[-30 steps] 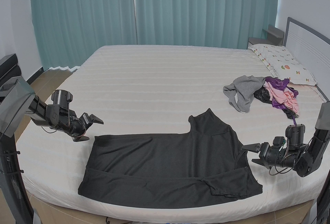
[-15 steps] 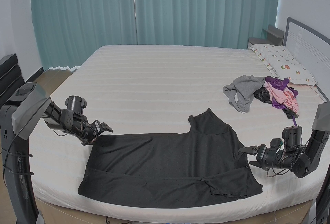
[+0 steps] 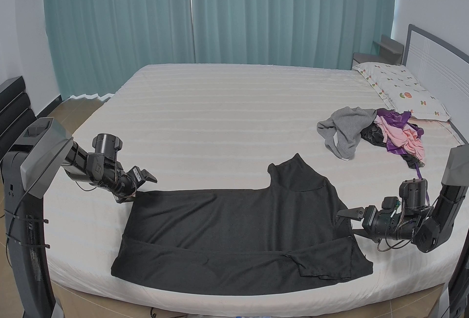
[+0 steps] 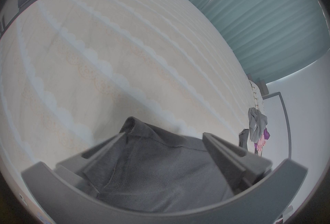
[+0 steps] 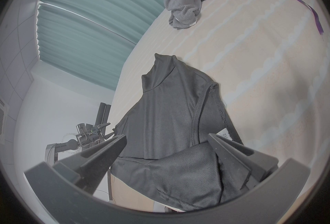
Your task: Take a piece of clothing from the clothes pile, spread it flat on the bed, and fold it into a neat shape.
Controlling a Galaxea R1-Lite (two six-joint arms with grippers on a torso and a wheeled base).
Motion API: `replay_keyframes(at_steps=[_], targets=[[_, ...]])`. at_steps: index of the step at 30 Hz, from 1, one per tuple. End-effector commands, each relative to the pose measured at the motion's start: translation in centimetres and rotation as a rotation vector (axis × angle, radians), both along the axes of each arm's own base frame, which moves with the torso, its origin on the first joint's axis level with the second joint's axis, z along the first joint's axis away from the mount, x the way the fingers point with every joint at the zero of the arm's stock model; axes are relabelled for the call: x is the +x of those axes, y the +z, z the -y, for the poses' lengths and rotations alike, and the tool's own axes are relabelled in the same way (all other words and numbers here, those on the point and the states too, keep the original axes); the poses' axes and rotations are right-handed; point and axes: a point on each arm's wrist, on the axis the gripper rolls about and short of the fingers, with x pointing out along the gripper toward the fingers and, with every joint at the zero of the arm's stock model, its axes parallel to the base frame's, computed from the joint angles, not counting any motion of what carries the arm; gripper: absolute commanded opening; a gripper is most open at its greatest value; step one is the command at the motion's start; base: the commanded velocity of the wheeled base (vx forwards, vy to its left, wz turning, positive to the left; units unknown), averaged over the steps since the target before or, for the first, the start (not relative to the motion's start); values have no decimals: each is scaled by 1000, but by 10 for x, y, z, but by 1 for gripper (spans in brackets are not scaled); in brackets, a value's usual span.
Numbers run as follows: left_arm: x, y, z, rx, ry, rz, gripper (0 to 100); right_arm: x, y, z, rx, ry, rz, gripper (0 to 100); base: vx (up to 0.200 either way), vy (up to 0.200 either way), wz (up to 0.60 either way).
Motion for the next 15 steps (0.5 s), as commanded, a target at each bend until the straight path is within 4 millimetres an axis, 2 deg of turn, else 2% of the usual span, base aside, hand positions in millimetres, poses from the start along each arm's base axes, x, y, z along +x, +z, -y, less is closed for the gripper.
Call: replay_keyframes(at_steps=[1, 7, 15], targets=[[4, -5, 0, -4, 6, -1, 0, 6, -5, 0, -1, -3, -5, 100, 0, 0, 0], [5, -5, -6, -19, 42, -8, 0, 7, -4, 0, -2, -4, 1, 100, 0, 0, 0], [5, 0, -23, -54, 128, -4, 0, 5, -3, 2, -2, -8, -1, 100, 0, 0, 0]])
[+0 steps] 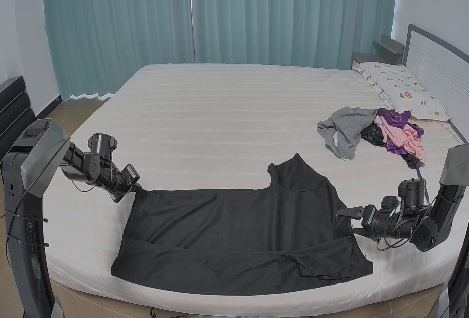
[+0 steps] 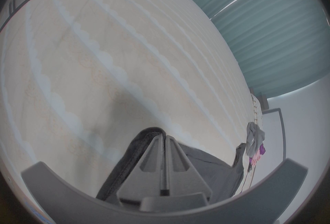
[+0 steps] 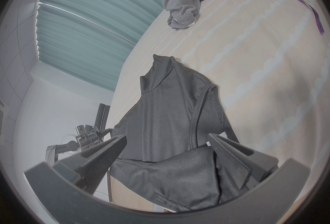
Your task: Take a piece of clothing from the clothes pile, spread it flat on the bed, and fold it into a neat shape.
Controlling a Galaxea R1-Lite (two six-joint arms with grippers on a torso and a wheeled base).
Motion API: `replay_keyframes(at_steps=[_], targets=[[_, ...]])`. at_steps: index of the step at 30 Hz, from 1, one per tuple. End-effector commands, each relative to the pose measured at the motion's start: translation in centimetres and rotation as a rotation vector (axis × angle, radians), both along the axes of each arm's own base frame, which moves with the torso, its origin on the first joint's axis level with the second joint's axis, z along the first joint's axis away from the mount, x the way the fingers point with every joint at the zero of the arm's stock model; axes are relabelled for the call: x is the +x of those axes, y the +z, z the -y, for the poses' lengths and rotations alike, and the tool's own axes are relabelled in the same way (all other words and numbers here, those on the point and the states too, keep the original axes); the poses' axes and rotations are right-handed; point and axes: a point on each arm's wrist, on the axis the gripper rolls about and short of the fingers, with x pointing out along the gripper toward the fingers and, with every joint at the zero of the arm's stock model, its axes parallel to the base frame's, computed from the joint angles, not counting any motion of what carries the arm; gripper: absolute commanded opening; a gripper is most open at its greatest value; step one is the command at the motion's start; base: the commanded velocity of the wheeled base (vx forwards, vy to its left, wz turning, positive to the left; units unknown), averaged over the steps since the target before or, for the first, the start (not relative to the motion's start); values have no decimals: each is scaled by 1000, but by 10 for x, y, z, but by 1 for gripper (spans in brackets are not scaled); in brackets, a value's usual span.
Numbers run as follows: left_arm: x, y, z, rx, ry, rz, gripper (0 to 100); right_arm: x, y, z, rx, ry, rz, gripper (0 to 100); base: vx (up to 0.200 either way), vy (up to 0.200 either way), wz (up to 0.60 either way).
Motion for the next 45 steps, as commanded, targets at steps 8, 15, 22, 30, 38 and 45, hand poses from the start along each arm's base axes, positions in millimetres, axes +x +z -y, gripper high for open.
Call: replay_keyframes(at_steps=[8, 15, 22, 30, 38, 45], targets=[[3, 4, -21, -22, 76, 13, 0, -1, -1, 0, 0, 0, -6, 100, 0, 0, 0], [7, 6, -21, -22, 74, 41, 0, -1, -2, 1, -1, -5, -9, 100, 0, 0, 0], [7, 9, -20, -32, 78, 47, 0, 7, 1, 0, -36, -43, 29, 100, 0, 0, 0], [7, 11, -21, -65, 106, 41, 0, 44, 9, -13, -106, -100, 117, 100, 0, 0, 0], [7, 12, -21, -66, 107, 43, 0, 118, -4, -51, -210, -143, 123, 100, 0, 0, 0], [7, 11, -21, -65, 106, 43, 0, 177, -28, -59, -249, -147, 13, 100, 0, 0, 0]])
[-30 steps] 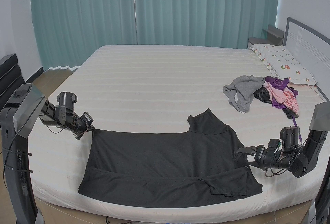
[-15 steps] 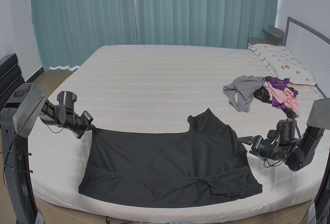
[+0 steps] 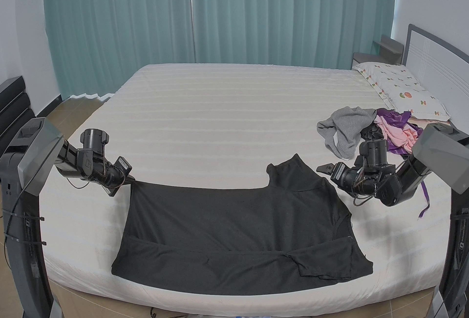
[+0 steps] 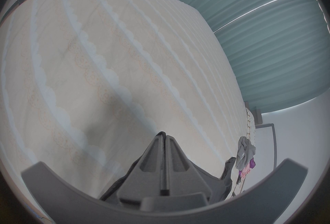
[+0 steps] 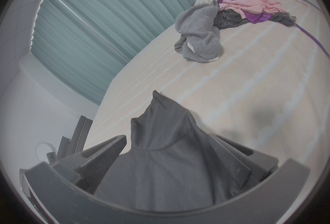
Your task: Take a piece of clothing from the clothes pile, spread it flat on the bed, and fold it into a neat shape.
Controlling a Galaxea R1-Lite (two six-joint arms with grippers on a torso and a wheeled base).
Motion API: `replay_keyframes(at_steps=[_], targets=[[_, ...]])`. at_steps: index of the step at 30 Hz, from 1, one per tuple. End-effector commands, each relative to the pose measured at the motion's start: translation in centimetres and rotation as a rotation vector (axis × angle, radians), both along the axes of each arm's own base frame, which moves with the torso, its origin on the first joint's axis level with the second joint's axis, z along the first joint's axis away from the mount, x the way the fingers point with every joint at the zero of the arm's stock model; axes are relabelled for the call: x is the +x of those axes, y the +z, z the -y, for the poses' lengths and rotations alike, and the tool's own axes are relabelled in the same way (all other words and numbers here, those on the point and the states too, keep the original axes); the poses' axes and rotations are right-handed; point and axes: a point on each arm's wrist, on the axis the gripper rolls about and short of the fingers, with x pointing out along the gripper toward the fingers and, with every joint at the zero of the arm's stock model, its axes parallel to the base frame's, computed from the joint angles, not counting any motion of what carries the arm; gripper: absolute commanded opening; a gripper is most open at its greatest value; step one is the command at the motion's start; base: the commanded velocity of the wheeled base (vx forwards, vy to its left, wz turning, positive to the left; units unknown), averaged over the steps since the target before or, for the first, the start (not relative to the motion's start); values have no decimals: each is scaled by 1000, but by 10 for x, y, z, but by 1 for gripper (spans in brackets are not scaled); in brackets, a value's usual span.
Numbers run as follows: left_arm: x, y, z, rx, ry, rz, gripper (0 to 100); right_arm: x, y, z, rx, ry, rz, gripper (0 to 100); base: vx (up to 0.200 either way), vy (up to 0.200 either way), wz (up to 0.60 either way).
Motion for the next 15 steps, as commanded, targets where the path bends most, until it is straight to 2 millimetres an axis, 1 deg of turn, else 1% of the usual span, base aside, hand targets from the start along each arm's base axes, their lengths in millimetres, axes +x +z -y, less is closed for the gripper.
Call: replay_keyframes(at_steps=[1, 4, 6, 12, 15], targets=[[0, 1, -1, 0, 1, 4, 0, 53, -45, -17, -50, -15, -118, 100, 0, 0, 0], [0, 1, 0, -1, 1, 1, 0, 67, -51, -14, -85, -52, -103, 100, 0, 0, 0], [0, 1, 0, -1, 1, 1, 0, 73, -52, -8, -91, -66, -99, 100, 0, 0, 0], [0, 1, 0, 1, -1, 3, 0, 84, -52, -9, -92, -65, -92, 100, 0, 0, 0], [0, 1, 0, 1, -1, 3, 0, 85, -52, -10, -89, -63, -85, 100, 0, 0, 0]])
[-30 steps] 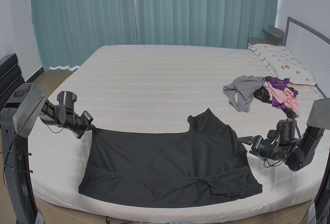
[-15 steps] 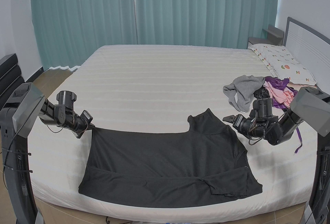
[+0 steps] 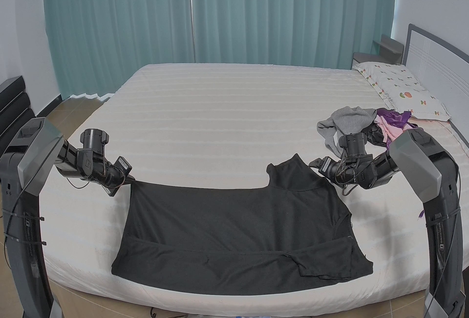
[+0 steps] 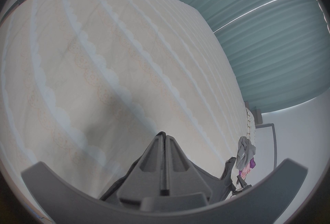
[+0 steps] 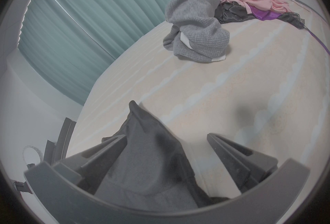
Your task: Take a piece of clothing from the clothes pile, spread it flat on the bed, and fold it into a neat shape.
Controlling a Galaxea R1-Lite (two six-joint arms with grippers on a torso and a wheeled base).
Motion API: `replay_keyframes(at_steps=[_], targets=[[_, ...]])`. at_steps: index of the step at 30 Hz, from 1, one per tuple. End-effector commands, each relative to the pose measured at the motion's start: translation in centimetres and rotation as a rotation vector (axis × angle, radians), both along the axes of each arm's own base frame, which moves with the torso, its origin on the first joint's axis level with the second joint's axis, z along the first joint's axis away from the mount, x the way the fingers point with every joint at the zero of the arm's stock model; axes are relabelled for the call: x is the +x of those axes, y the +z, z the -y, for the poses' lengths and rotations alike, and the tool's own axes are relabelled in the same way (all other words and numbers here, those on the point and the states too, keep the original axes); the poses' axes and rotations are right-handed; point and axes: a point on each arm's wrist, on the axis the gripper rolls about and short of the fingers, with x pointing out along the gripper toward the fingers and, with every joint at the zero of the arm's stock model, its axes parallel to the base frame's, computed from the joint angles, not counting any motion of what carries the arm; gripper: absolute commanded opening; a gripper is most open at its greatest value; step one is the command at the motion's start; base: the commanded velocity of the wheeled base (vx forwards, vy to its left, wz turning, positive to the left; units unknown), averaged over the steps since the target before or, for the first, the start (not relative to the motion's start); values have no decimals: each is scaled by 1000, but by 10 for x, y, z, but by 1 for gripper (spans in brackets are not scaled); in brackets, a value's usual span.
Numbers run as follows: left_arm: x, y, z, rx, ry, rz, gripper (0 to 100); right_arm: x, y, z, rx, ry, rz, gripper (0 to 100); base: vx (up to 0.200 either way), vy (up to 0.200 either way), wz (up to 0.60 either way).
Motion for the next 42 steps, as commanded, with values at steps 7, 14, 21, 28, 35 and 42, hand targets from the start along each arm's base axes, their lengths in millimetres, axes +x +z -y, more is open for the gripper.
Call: replay_keyframes(at_steps=[7, 14, 21, 28, 35, 42], targets=[[0, 0, 0, 0, -1, 2, 0, 3, -18, 0, -3, 2, -25, 0, 0, 0, 0], [1, 3, 0, -3, 2, 7, 0, 3, -1, 18, 26, -48, 2, 0, 0, 0, 0], [0, 13, -1, -38, 58, 16, 0, -11, 32, 23, 106, -44, 27, 0, 0, 0, 0], [-1, 21, -1, -40, 64, 34, 0, -9, 32, 23, 127, -52, 122, 0, 0, 0, 0], [-2, 22, -2, -47, 77, 35, 0, -15, 23, 23, 117, -49, 162, 0, 0, 0, 0], [-2, 21, -1, -50, 77, 32, 0, -18, 22, 23, 117, -49, 151, 0, 0, 0, 0]])
